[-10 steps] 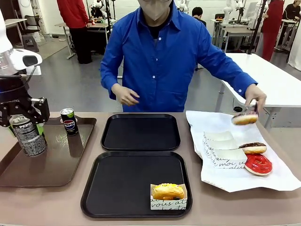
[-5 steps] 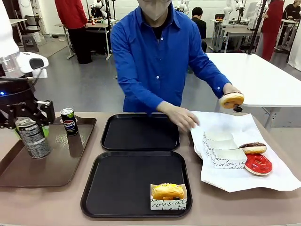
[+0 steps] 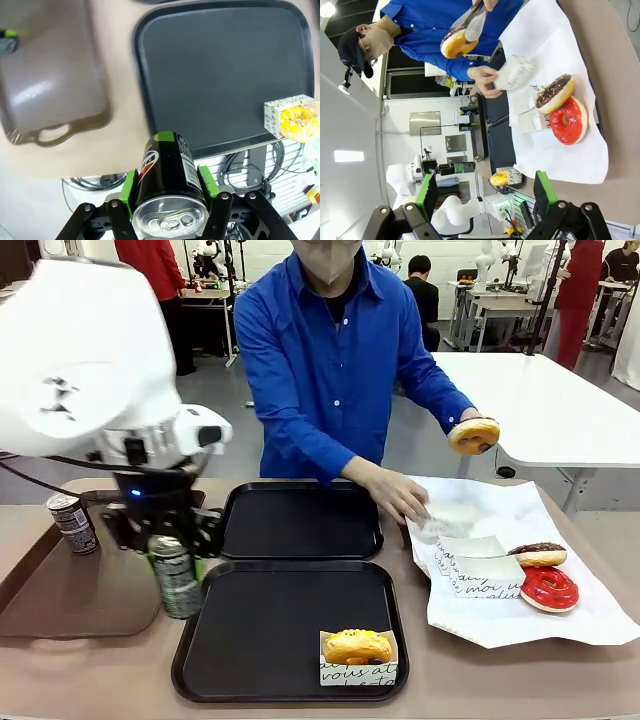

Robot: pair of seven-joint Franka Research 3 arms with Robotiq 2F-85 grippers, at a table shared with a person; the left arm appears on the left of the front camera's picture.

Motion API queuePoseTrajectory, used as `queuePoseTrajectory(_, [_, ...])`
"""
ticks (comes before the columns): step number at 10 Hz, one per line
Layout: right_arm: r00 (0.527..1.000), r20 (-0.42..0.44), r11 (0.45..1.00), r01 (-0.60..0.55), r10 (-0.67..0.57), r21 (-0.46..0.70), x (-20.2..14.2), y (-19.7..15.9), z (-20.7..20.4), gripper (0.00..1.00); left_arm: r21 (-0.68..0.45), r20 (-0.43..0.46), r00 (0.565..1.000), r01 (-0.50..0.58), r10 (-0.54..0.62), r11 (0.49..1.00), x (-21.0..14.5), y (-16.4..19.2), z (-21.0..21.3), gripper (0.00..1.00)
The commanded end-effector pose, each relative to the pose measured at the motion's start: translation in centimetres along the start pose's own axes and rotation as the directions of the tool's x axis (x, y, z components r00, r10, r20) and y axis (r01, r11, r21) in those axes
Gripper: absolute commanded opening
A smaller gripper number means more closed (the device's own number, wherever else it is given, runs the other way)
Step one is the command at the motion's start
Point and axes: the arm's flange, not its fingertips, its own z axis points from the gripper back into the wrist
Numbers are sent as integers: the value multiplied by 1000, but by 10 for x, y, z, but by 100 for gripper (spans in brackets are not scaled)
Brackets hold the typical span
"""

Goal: Set up donuts and drinks on trays.
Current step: Pick up one Pepsi coke and place it on the Flat Tray.

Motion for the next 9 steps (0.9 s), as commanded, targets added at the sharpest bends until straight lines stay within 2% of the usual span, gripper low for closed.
queuePoseTrajectory(1, [1000, 4, 1000, -11, 10, 18, 2, -1, 0, 100, -27, 1, 999, 51, -51, 998, 19, -26, -10, 59])
queuePoseTrajectory(5, [1000, 4, 1000, -11, 10, 18, 2, -1, 0, 100, 6, 6, 982, 190, -190, 982, 29, -60, -66, 59])
queuePoseTrajectory(9, [1000, 4, 1000, -11, 10, 18, 2, -1, 0, 100, -13, 39, 950, 312, -311, 950, 28, -57, -96, 59])
